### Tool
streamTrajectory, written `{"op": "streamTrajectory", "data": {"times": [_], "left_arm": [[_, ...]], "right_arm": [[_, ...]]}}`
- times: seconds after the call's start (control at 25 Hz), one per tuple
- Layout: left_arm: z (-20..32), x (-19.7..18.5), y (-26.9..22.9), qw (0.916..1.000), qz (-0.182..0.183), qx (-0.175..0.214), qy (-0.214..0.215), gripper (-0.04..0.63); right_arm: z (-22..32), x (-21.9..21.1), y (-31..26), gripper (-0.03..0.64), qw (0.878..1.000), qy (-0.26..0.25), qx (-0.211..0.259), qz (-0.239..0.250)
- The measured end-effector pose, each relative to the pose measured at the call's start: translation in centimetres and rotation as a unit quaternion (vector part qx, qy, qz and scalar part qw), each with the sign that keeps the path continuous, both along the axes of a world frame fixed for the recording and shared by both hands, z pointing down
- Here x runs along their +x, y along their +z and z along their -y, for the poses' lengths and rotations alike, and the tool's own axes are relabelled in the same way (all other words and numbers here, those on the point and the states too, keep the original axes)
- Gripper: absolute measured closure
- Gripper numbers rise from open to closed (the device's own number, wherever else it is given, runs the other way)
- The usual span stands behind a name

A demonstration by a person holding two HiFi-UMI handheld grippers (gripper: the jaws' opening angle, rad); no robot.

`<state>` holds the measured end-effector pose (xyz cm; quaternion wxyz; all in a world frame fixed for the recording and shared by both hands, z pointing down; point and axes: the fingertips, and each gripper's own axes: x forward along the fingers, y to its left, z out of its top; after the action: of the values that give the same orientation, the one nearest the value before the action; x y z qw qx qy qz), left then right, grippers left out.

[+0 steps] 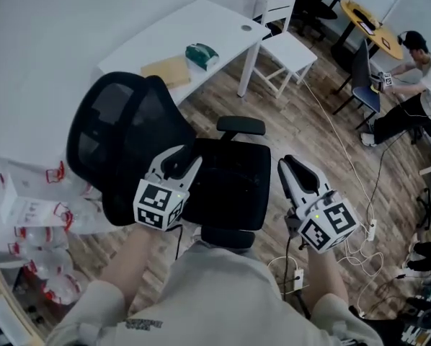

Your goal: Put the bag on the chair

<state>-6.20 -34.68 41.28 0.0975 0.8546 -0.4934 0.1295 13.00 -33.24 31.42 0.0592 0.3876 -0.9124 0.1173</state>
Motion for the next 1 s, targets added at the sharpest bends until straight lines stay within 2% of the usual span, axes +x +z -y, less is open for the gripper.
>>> {"op": "streamTrajectory", "data": {"times": [0.28, 0.48, 0.64, 0.84, 1.0], "left_arm": [[-2.7, -0.2, -5.4, 0.9980, 0.000, 0.056, 0.028, 0.483], [-4.8, 0.5, -6.9, 0.9956, -0.020, 0.084, 0.036, 0.549], [-6.6, 1.5, -7.0, 0.9956, -0.023, 0.082, 0.041, 0.558], [-8.3, 1.8, -7.2, 0.9962, 0.005, 0.073, 0.047, 0.560], [-8.0, 0.9, -7.1, 0.9971, -0.009, 0.070, 0.029, 0.560]], "right_arm": [[-3.8, -0.7, -2.6, 0.588, 0.999, -0.012, 0.030, -0.003], [-5.3, -1.3, -3.8, 0.595, 0.999, -0.021, 0.042, 0.014], [-6.6, -2.1, -4.3, 0.595, 0.998, -0.046, 0.044, 0.023], [-7.6, -3.2, -4.0, 0.595, 0.997, -0.067, 0.044, 0.010], [-7.5, -4.0, -2.8, 0.595, 0.997, -0.075, 0.029, 0.007]]}}
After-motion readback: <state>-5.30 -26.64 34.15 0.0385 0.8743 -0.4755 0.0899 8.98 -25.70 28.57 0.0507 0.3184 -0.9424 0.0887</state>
